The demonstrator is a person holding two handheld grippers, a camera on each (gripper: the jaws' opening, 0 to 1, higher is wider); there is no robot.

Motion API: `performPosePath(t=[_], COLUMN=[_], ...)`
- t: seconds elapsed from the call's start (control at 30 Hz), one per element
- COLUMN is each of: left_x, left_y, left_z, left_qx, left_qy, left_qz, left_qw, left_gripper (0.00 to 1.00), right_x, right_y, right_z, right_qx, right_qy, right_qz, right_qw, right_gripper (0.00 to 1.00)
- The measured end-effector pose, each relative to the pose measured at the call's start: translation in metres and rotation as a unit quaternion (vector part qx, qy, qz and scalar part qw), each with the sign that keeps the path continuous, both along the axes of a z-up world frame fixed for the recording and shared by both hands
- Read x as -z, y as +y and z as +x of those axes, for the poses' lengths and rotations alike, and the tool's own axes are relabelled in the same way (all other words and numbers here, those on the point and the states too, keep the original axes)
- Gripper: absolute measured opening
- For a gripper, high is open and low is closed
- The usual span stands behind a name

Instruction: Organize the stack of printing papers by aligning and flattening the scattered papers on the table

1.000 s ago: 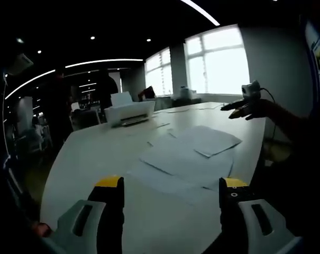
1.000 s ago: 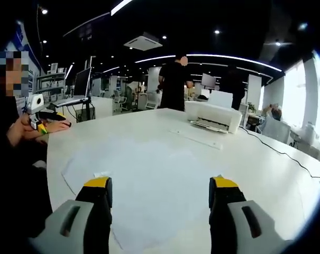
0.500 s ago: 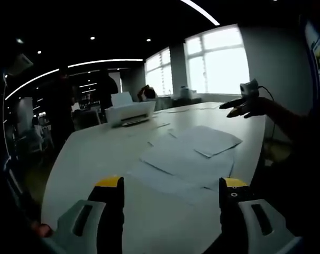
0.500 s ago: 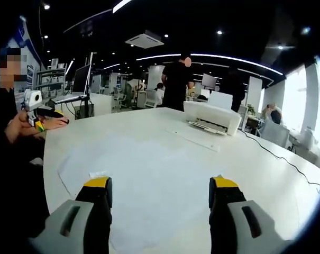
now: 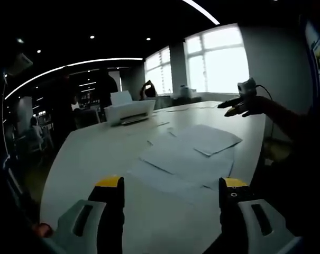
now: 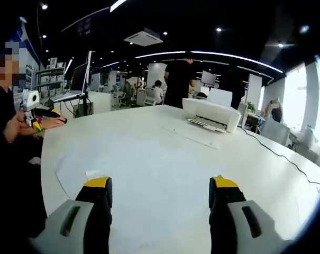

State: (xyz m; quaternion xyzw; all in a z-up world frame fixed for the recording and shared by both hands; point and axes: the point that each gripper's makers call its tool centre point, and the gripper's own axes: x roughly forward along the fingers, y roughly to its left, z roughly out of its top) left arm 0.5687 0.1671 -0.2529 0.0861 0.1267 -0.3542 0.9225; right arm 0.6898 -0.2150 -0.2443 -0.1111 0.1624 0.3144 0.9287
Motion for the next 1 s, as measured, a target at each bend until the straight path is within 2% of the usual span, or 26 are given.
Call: performPosePath(t=[0.23, 0.6, 1.0], left_x=[0.001, 0.002, 0.002], left_y=[-0.001, 0.005, 0.005], left_z=[0.000, 0.003, 0.002], left_qx=[0.001, -0.001, -0.003], left_qy=[0.001, 0.002, 0.002], left_qz=[0.000, 0.000, -0.001], left_qw=[1.0000, 1.0000, 1.0000], left_gripper=[0.75, 0.75, 0.75], right_x=[-0.004, -0.009, -0.009], right_y=[0.006, 0.003, 0.012], right_z=[-0.004, 0.006, -0.005], right_qx=[-0.001, 0.001, 0.006], right_qy=[-0.003, -0.007, -0.010], right_qz=[-0.001, -0.003, -0.005], right_qw=[1.0000, 1.0000, 0.9999], right_gripper=[0.70, 0.70, 0.70])
